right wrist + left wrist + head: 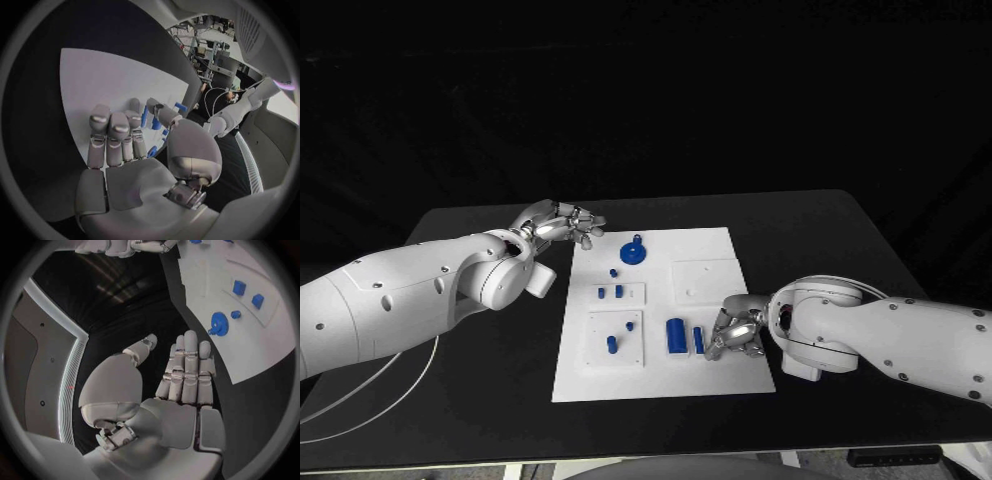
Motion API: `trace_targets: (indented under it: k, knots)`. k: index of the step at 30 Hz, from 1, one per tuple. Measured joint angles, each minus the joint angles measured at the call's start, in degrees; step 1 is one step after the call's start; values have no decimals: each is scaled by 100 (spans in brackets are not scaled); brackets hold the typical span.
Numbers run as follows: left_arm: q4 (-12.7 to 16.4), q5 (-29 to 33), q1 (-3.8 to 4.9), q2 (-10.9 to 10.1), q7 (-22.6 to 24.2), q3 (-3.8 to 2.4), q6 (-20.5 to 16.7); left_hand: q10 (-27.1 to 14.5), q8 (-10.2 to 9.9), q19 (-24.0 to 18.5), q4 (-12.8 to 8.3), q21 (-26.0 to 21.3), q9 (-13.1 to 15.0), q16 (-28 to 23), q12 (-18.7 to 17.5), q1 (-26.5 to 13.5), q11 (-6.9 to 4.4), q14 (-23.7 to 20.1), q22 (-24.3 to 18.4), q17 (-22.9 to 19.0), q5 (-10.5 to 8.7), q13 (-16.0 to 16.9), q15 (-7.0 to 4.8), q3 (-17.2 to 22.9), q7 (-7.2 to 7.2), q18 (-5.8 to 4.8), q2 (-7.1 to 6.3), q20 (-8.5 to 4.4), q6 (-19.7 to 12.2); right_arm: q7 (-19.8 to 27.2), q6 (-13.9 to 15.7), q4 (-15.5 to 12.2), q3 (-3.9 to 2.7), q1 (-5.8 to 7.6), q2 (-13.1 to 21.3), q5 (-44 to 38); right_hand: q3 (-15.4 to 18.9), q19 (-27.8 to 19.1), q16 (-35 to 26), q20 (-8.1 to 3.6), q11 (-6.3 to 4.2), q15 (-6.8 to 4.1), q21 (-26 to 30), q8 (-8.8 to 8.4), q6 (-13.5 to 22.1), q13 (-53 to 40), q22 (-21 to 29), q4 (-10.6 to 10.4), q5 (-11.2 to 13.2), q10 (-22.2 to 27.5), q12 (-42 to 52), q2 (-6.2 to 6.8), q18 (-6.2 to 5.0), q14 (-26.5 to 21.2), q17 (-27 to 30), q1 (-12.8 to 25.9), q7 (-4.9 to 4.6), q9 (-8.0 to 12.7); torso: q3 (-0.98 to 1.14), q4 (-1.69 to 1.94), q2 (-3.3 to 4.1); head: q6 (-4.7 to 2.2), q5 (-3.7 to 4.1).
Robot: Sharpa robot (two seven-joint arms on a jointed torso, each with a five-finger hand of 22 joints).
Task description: Assemble the parts on the task board
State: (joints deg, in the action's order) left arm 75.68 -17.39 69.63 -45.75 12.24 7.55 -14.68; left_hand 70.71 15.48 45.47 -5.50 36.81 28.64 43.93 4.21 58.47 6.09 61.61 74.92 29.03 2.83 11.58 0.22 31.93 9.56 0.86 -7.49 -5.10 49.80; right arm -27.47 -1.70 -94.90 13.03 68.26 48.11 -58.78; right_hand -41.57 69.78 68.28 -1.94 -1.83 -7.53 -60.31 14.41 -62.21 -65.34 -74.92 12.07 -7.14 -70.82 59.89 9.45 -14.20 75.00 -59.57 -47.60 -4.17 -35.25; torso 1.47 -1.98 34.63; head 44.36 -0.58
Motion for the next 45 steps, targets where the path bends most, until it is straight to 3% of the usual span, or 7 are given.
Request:
trace_targets:
  k: [18, 24, 30, 34, 38, 41, 45]
  knots:
    - [-86, 49, 0, 29, 5, 0, -2, 0, 23, 0, 0, 0, 1, 0, 0, 0, 0, 0, -1, 6, 0, 1, 0, 0, 0, 0, 0, 0, 0, 262, 285, 184, -27, 46, 32, 63, 6, 22, 0, -21, 9, 2, 26, -1, 6, 12, 10, -323, 293, 9, 0, 76, 0, 2, 0, 29, -5, 12, -3, -1, -8, -69, 2]
    - [-266, 264, 0, 94, 26, 0, -16, 0, 23, 0, 0, 0, 1, 0, 0, 0, 0, 0, -1, 17, 0, 6, 0, 0, 1, 0, 0, 0, 0, 1007, 508, 691, -216, 245, -34, 494, -18, -16, -75, -51, 70, 49, 115, -119, 189, 19, 25, -347, 301, 116, -44, 187, -1, -52, 19, -84, -2, 12, -4, -7, -31, -231, 15]
    - [-526, 721, 9, 213, 116, -5, -21, 0, 47, 0, -36, -23, 1, -22, 0, 30, 0, 0, -2, 29, 0, 12, 0, 36, 1, 0, 30, 0, 1, 2018, 830, 1771, -479, 293, -436, 1393, 243, -364, -352, -33, 143, 107, 377, -162, 475, 61, 95, -49, -183, 473, -205, -44, 57, -379, 120, -278, -145, -38, -23, -16, -80, -447, 12]
    - [-730, 1166, 31, 276, 261, -9, 39, 0, 68, -101, -148, -147, 1, -186, 0, 30, 0, -99, -2, 4, 44, 17, 60, -72, 1, 0, 30, 30, 1, 2579, 906, 2640, -628, 306, -820, 1871, 432, -865, -838, 137, 239, 230, 858, -162, 672, 299, 281, 232, -403, 931, -584, -264, 91, -813, 403, -317, -260, -88, -45, -25, -113, -621, -15]
    - [-919, 1498, 94, 294, 476, -16, 132, -296, 68, -929, -309, -704, -42, -1127, -22, -69, 84, -892, -74, -326, 44, -75, 537, -185, 1, 1, 52, 468, -82, 3024, 940, 3425, -753, 297, -1147, 2337, 565, -1542, -1768, 467, 406, 501, 1764, -198, 847, 1006, 731, 412, -548, 1493, -1384, -349, 86, -1381, 974, -361, -415, -136, -70, -31, -151, -814, -59]
    - [-1084, 1601, 127, 350, 602, -25, 164, -552, 44, -1271, -371, -932, -72, -1507, -22, -82, 101, -1272, -107, -435, 44, -182, 684, -228, -29, 1, 65, 628, -174, 3256, 948, 3813, -941, 237, -1316, 2647, 533, -2214, -2582, 710, 643, 908, 2466, -255, 983, 1833, 1098, 430, -557, 1891, -2288, -409, 93, -1895, 1443, -421, -551, -120, -78, -34, -165, -914, -76]
    - [-1425, 1725, 132, 549, 768, -27, 163, -1023, -35, -1607, -460, -1160, -108, -1934, -51, -154, 95, -1850, -134, -581, 21, -369, 775, -317, -120, 1, -4, 782, -350, 3590, 949, 4244, -1100, 122, -1522, 3136, 650, -3175, -3802, 1034, 1050, 1466, 3396, -388, 1329, 3407, 1612, 442, -557, 2067, -3782, -455, 385, -2608, 2216, -544, -561, 13, -81, -34, -188, -1049, -108]
